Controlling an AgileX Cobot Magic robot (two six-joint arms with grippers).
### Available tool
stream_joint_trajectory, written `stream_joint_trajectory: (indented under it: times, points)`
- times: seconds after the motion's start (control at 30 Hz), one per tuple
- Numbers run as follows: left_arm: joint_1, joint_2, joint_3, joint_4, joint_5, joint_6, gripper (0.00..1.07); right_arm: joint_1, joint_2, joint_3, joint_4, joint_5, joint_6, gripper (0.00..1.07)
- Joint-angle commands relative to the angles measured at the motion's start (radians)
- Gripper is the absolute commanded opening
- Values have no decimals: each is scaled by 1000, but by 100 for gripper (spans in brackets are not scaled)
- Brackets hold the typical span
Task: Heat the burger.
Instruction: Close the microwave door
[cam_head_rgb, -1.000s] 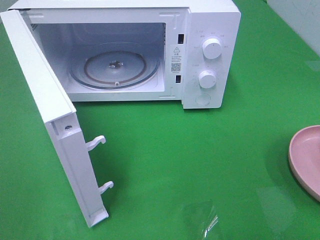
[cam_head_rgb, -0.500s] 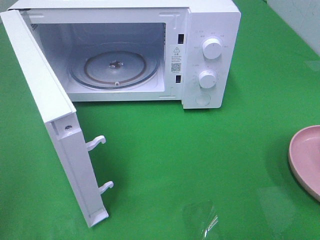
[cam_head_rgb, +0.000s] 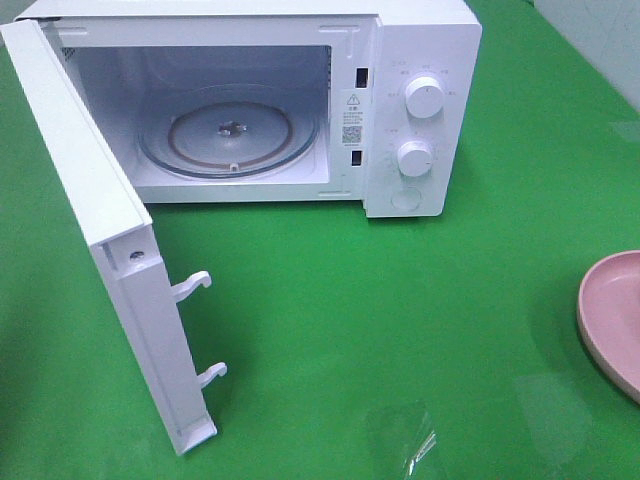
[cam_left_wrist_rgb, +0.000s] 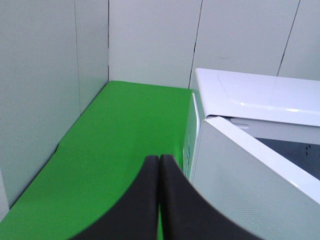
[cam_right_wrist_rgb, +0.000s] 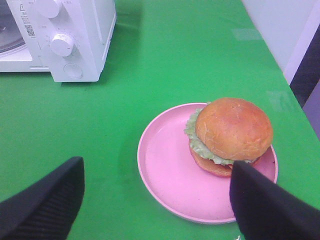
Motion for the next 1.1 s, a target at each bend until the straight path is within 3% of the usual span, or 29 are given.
stream_joint_trajectory:
  times: [0.03, 0.27, 0.37, 0.4, 0.43, 0.47, 0.5, 0.73, 0.9, 1.1]
  points:
    - [1, 150, 41, -8, -218, -5, 0, -6, -25, 0, 6, -7, -8, 76]
    - [0, 374, 43, 41, -374, -17, 0, -6, -25, 0, 6, -7, -8, 76]
    - [0, 474, 43, 125, -459, -66, 0, -6, -25, 0, 6, -7, -8, 76]
    - [0, 540, 43, 194, -506, -114, 0, -6, -25, 0, 6, -7, -8, 76]
    - [0, 540, 43, 194, -506, -114, 0, -6, -25, 0, 6, -7, -8, 76]
    - [0, 593, 43, 269, -547, -139, 0, -6, -25, 0, 6, -7, -8, 76]
    - [0, 641, 43, 327, -597, -141, 0, -6, -25, 0, 6, -7, -8, 76]
    - [0, 770, 22, 449, -663, -141, 0, -6, -25, 0, 6, -7, -8, 76]
    - [-6, 849, -12, 454, -679, -153, 0, -6, -25, 0, 6, -7, -8, 76]
    - [-75, 922, -53, 453, -687, -153, 0, -6, -25, 0, 6, -7, -8, 76]
